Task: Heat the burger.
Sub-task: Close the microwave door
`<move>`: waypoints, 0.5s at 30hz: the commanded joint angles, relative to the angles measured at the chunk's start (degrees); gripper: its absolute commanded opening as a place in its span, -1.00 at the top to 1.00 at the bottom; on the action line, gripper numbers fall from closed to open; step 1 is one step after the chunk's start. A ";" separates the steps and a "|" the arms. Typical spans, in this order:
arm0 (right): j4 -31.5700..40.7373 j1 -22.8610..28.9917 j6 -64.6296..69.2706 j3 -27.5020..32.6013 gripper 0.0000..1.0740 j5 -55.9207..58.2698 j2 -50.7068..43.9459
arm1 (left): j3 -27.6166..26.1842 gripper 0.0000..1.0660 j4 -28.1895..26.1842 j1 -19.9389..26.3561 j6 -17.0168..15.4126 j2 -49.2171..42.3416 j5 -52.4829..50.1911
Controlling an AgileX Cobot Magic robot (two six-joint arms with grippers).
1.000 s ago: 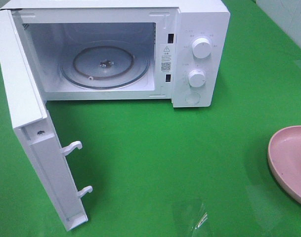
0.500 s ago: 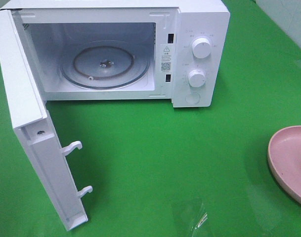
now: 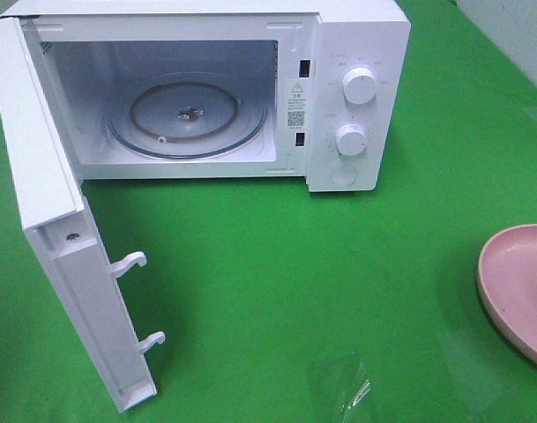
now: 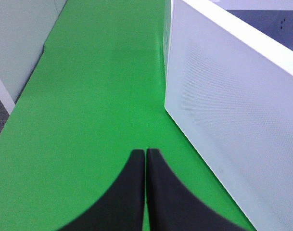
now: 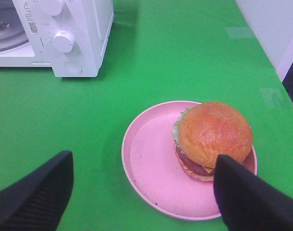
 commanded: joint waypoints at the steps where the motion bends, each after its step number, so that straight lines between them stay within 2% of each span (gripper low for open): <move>1: 0.23 -0.29 -0.63 0.11 -0.42 -0.63 -1.55 | 4.24 1.00 -0.63 0.23 -0.17 2.98 -12.26; 2: 0.23 -0.29 -0.63 0.11 -0.42 -0.63 -1.55 | 4.24 1.00 -0.63 0.23 -0.17 2.98 -12.26; 4: 0.23 -0.29 -0.63 0.11 -0.42 -0.63 -1.55 | 8.19 1.00 -1.20 0.23 -0.06 4.18 -22.35; 5: 0.23 -0.29 -0.63 0.11 -0.42 -0.63 -1.55 | 8.19 1.00 -1.20 0.23 -0.06 4.18 -22.35; 6: 0.23 -0.29 -0.63 0.11 -0.42 -0.63 -1.55 | 10.71 1.00 -1.26 0.23 -0.06 4.81 -28.88; 7: 0.23 -0.29 -0.63 0.11 -0.42 -0.63 -1.55 | 10.71 1.00 -1.26 0.23 -0.06 4.81 -28.88; 8: 0.23 -0.29 -0.63 0.11 -0.42 -0.63 -1.55 | 13.41 1.00 -1.26 0.23 -0.06 5.73 -35.81; 15: 0.23 -0.29 -0.63 0.11 -0.42 -0.63 -1.55 | 19.14 1.00 -1.26 0.23 -0.11 11.34 -50.31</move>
